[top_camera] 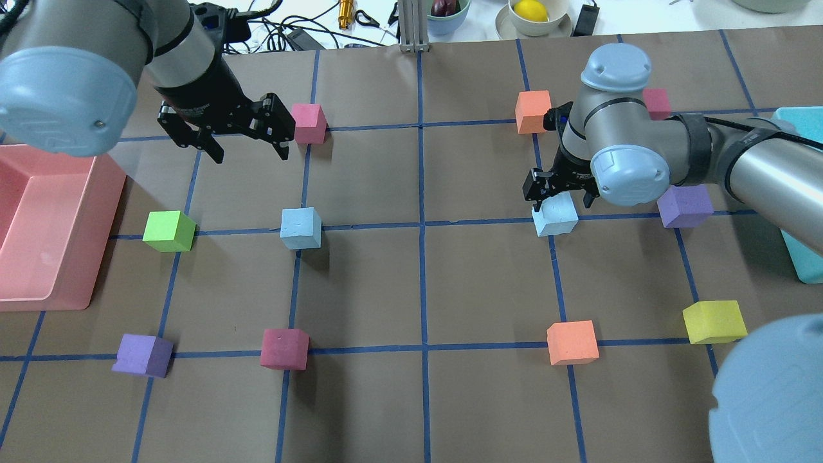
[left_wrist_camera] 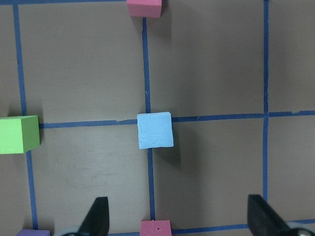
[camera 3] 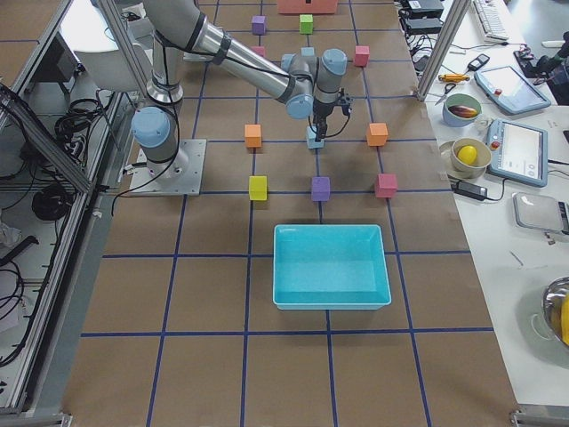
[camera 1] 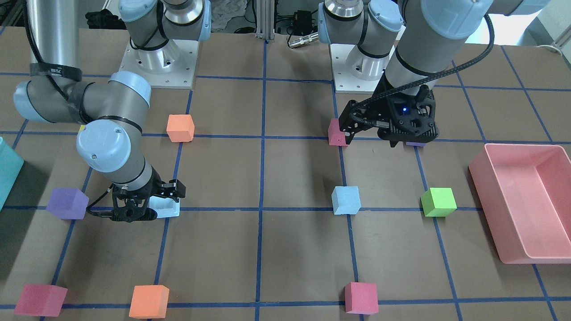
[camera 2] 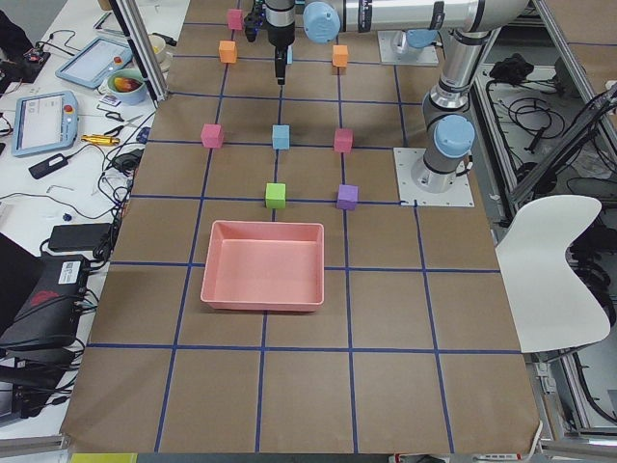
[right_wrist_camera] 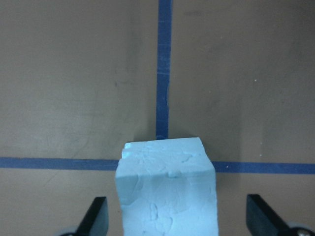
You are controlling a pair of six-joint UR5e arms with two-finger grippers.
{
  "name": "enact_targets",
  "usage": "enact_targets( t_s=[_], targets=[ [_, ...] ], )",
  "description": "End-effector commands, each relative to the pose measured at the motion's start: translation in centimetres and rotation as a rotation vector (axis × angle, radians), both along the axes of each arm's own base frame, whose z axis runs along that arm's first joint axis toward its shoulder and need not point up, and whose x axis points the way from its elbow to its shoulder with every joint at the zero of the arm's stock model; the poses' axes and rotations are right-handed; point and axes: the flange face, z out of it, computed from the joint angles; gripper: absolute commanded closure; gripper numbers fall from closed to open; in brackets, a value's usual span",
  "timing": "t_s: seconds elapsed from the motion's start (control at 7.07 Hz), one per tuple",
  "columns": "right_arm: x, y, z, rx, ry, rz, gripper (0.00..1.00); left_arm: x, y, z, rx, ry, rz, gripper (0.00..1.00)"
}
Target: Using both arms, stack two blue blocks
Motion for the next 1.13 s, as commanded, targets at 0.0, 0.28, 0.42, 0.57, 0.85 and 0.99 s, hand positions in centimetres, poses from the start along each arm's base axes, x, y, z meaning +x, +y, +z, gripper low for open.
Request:
enact_targets(
  t_s=[0.0,0.28,0.42,0.57,0.85,0.99],
  targets=[
    [0.0,-0.5,-1.1,-0.013,-0.002,-0.006,0.03,-1.2,-0.4,-6.3,0.003,-0.003,-0.026,0.00],
    [0.3,-0.7,-1.3,-0.023,-0.030,0.000,1.00,-1.3,-0.2,-14.0,-0.030,-0.002,-0.021,0.00],
    [0.3,-0.7,-0.7,-0.032,-0.029,-0.009,1.00,-1.3,-0.3,-17.4,-0.084,-0.001,-0.017,0.00],
    [0.3,-0.8,-0.2,-0.040,-0.027,-0.011,1.00,-0.8,-0.6,-18.8,-0.080,-0.054,-0.014,0.00],
    [3.8,0.0,5.1,-0.037,-0.029,-0.124,1.00,-0.2,-1.0,-20.3,-0.060,-0.108,-0.011,0.00],
    [8.5,1.9,5.5,-0.024,-0.024,-0.122,1.00,-0.3,-1.2,-21.6,-0.042,-0.107,-0.006,0.00]
  ],
)
